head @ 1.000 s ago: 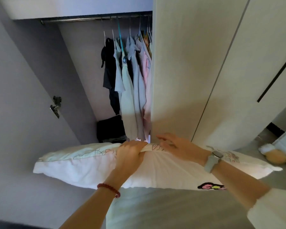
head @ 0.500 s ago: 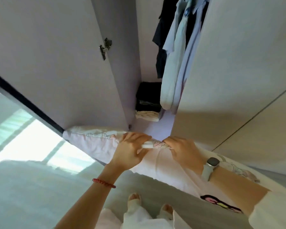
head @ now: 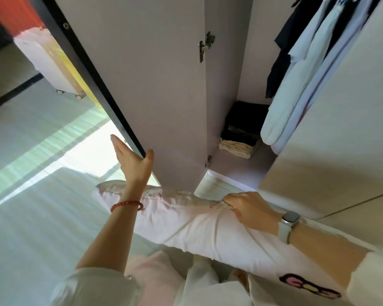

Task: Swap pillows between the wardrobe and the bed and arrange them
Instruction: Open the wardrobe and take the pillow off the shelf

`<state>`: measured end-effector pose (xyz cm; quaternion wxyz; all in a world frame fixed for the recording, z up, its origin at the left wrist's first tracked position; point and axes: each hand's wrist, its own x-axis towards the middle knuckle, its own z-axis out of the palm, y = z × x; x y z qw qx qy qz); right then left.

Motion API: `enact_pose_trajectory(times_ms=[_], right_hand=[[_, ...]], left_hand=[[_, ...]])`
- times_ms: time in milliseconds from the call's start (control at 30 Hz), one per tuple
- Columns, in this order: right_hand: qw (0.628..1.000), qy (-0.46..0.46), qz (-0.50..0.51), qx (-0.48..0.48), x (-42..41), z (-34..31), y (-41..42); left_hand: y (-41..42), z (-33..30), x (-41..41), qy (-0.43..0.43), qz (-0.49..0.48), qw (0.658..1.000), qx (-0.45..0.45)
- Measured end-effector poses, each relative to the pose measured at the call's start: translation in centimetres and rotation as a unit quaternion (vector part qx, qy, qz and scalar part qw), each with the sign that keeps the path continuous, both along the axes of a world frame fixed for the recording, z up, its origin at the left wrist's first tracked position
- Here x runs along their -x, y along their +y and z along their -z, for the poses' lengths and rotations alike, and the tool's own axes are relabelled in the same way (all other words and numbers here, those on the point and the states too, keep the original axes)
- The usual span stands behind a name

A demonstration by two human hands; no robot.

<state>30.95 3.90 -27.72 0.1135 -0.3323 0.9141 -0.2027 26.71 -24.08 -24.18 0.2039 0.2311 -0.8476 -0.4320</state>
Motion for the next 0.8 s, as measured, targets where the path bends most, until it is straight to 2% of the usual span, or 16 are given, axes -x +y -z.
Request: enact_pose_trajectory(times_ms=[100,167,300,400,600,800], right_hand=[[1.000,-0.004,0.007,0.001,0.2,0.3,-1.2],[1.000,0.003,0.008,0.005,0.3,0.5,-1.6],[1.000,0.011,-0.005,0.009,0.9,0.7,-1.6],[1.000,0.010,-0.009,0.009,0.8,0.8,-0.8],[1.000,0.005,0.031,0.000,-0.1,1.2,2.8],[0.996,-0.023,0.082,-0.006,-1.6,1.4,7.4]], left_hand=[[-0.5,-0.5,1.4,0.074,0.043,0.994,-0.071],[-0.5,-0.5,1.4,0.105,0.046,0.991,-0.070],[0.3,0.2,0.2,0.068,0.031,0.997,-0.028],[2.3,0.6,-1.5,0.085,0.048,0.995,-0.012],[7.9,1.4,-4.7,0.105,0.148,0.983,0.031],[14.9,1.1,-3.9,0.121,0.289,0.949,0.044]])
